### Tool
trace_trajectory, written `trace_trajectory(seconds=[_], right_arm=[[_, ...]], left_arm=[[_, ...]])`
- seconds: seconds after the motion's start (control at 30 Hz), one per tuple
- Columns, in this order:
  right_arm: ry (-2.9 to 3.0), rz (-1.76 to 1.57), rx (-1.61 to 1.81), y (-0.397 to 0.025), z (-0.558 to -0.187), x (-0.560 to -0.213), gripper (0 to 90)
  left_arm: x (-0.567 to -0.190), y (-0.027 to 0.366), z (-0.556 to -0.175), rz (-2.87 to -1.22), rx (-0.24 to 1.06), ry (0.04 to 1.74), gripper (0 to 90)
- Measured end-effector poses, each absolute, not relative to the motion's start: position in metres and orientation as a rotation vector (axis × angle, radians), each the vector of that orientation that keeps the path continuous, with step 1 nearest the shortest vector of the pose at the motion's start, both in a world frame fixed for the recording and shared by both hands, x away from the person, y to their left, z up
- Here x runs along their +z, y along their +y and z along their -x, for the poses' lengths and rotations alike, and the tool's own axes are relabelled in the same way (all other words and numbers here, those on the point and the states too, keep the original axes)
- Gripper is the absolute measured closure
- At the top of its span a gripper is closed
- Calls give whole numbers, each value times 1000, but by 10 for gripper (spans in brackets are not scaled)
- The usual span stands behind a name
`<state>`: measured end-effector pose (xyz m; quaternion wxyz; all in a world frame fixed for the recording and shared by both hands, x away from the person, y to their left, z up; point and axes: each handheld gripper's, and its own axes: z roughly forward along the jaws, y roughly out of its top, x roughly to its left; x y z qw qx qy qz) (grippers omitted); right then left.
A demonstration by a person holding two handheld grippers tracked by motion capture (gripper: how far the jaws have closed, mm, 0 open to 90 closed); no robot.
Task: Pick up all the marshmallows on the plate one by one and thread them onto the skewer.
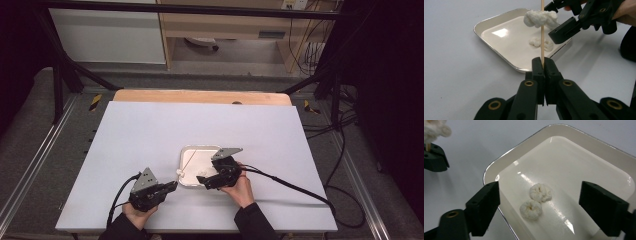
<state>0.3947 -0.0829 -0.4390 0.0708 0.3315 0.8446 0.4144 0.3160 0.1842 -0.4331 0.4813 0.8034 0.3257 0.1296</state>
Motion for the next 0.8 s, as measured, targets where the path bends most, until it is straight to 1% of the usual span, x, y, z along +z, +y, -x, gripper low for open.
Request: trace_trajectory(seconds=[0.3,0.4,0.8], right_arm=[[2547,-926,1176,-80,-390,-446,414],[2553,-909,1158,-79,-388,-447,455],[2557,-855,1133,-77,-385,-451,571]], left_arm=[[-434,184,-317,-1967,309,794,884],[-434,184,-317,-1966,308,793,883],[-434,183,-317,-1971,307,792,883]])
